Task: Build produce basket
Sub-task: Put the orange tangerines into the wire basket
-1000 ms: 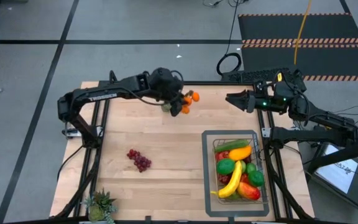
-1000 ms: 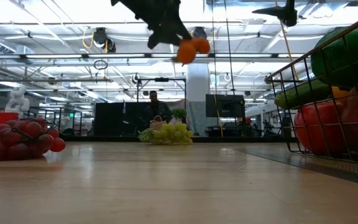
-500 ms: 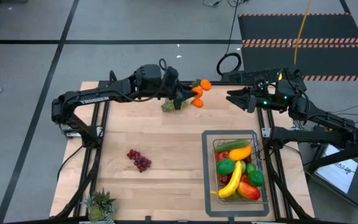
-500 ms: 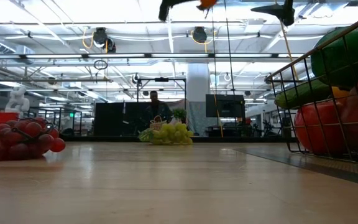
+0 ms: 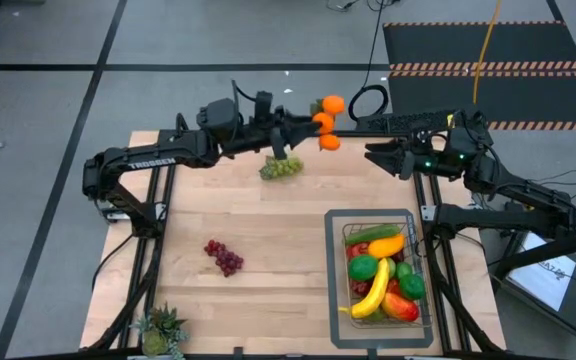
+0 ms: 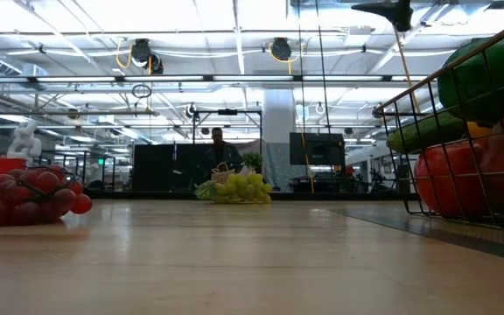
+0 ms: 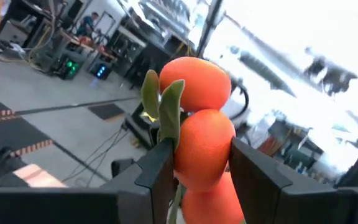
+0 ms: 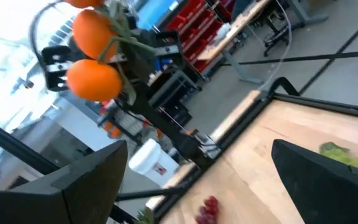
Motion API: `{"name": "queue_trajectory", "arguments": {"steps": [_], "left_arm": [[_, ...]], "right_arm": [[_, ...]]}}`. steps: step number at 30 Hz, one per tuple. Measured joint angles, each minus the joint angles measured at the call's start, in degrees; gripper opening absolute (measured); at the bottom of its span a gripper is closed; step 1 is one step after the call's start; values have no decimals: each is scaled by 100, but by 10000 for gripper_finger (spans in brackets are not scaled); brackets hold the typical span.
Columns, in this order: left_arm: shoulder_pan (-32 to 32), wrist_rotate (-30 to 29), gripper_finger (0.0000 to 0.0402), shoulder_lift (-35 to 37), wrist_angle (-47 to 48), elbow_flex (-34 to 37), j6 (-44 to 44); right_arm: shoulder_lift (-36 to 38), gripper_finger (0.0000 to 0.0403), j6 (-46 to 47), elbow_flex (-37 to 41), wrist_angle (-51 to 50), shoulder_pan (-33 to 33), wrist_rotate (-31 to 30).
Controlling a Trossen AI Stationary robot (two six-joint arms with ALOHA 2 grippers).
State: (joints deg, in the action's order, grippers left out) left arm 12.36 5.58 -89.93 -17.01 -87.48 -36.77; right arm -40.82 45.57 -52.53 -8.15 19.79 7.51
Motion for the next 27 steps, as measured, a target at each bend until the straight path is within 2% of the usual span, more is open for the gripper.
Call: {"name": "queue_trajectory", "arguments": {"steps": [5,14,19,27], "left_arm": [[10,-269,145,0,-153,0,-640],[42,-272,145,-2,-162,0,-2213],[42,-266,145,-2,-181,0,-2117],[42,-109,145,-2,-264,0,-968]], "right_arm": [[-15,392,180,0,114,2,-29],[-22,392,550,0,112,-2,-647],[-22,392,832,0,110,-2,-744],[-22,392,1098,0,108,-2,-592]]}}
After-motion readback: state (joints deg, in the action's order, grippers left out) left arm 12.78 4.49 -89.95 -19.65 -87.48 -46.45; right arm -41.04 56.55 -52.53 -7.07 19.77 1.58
